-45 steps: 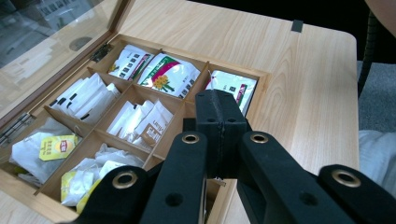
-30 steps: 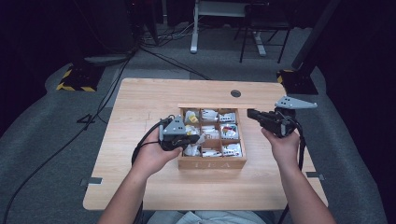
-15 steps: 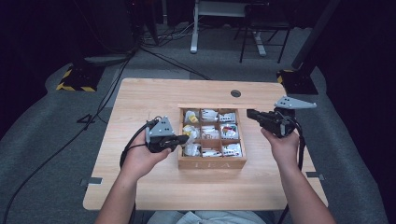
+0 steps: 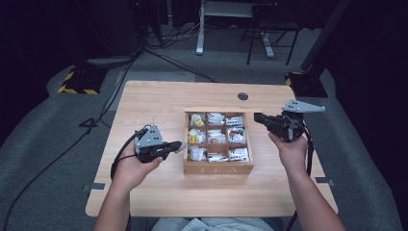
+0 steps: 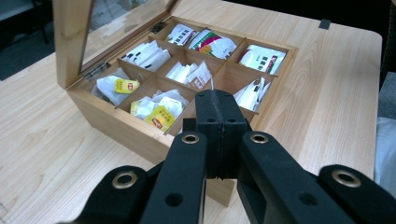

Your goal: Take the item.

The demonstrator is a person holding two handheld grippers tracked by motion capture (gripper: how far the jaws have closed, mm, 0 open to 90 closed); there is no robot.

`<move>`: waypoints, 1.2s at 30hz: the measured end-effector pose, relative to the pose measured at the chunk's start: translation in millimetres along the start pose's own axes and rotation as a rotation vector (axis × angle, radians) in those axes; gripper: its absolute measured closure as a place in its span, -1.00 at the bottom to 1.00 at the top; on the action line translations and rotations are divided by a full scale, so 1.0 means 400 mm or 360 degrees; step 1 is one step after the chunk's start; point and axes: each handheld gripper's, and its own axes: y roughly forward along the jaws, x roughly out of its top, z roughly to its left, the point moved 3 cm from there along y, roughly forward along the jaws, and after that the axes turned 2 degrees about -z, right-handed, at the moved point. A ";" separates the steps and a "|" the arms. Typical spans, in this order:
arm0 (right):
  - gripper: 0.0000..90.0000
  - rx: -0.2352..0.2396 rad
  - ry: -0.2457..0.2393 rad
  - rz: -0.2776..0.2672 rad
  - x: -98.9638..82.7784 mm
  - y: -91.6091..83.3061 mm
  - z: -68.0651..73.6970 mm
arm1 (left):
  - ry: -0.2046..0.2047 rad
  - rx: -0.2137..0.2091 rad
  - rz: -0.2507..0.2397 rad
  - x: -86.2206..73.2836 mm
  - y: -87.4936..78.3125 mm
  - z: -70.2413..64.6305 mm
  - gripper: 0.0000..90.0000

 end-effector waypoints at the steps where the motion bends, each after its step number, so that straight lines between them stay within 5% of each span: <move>1: 1.00 0.0000 0.0001 0.0003 -0.001 0.001 0.001 | 0.0000 0.0000 0.0000 0.000 0.000 0.000 1.00; 15: 1.00 -0.0002 0.0001 0.0008 -0.003 0.002 -0.001 | 0.0002 0.0115 0.0086 -0.047 -0.031 0.030 1.00; 22: 1.00 -0.0004 0.0000 0.0009 -0.004 0.001 0.000 | -0.0043 0.0241 0.0166 -0.093 -0.037 0.070 1.00; 36: 1.00 0.0000 0.0000 0.0008 -0.004 0.002 -0.001 | -0.0105 0.0238 0.0211 -0.160 -0.024 0.113 1.00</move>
